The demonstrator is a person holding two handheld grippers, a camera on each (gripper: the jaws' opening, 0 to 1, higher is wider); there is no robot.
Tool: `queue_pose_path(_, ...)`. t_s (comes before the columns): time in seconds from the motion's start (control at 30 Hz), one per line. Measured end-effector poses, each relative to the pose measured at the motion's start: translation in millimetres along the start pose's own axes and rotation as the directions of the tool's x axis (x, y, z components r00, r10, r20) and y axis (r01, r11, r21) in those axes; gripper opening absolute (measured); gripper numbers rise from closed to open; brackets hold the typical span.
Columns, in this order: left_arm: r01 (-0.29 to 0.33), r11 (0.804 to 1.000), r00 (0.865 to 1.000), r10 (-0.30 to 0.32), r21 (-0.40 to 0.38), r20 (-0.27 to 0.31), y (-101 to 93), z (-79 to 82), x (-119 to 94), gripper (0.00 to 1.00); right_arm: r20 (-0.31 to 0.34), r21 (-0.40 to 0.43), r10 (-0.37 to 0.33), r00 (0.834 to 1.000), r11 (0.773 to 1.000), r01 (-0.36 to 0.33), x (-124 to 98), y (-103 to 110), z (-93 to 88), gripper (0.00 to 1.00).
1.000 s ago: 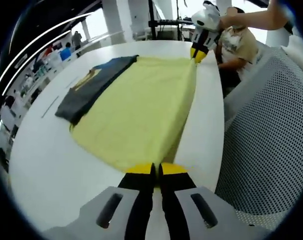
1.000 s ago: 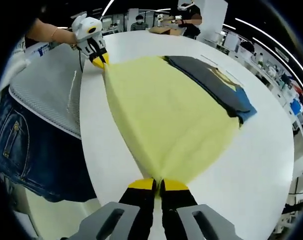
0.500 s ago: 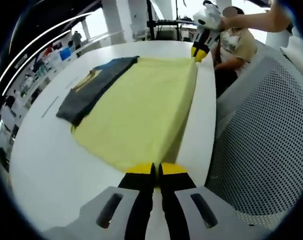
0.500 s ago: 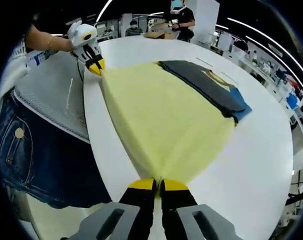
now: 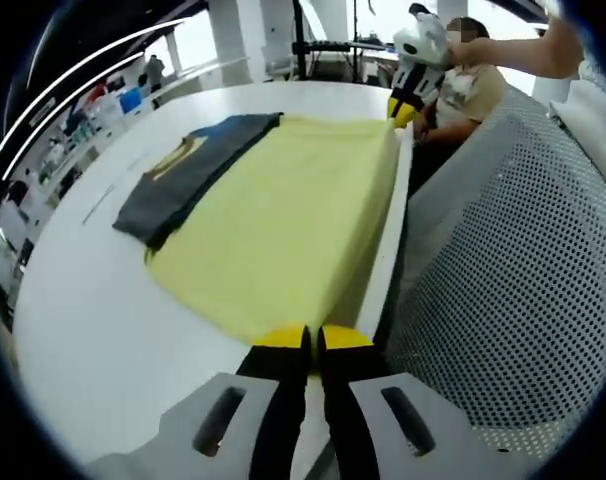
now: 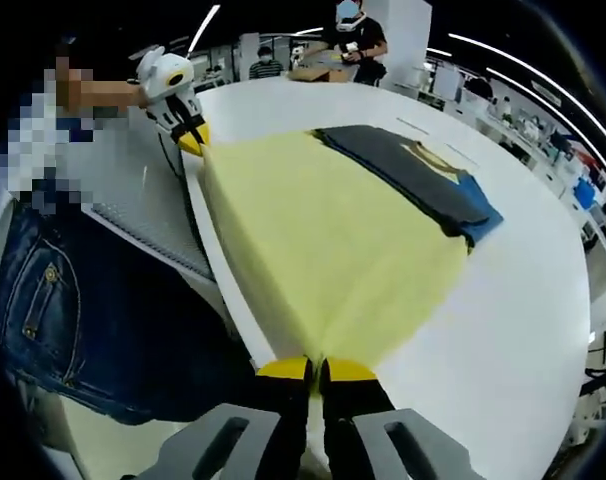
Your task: Fold the garment on the visible template until the final outline fits inside the template.
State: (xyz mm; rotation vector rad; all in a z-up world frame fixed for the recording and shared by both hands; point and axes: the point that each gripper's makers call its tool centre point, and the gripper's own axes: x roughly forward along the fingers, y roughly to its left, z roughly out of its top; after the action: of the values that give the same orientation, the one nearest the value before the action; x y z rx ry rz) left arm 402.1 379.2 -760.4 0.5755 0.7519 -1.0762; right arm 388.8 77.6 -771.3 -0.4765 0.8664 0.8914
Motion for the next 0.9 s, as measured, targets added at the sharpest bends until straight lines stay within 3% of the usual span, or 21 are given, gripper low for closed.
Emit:
queue_pose_path(0.63, 0.074, 0.996, 0.997, -0.076, -0.05, -0.026, -37.2, -4.5, -23, 0.01, -0.018, -0.035, 0.07, 0.997, 0.997, -0.07, -24, 30, -3.7, 0.0)
queue_pose_path(0.9, 0.086, 0.996, 0.996, -0.087, -0.03, -0.035, -33.8, 1.1, -26, 0.01, -0.005, -0.052, 0.064, 0.998, 0.997, -0.064, -30, 22, 5.9, 0.0)
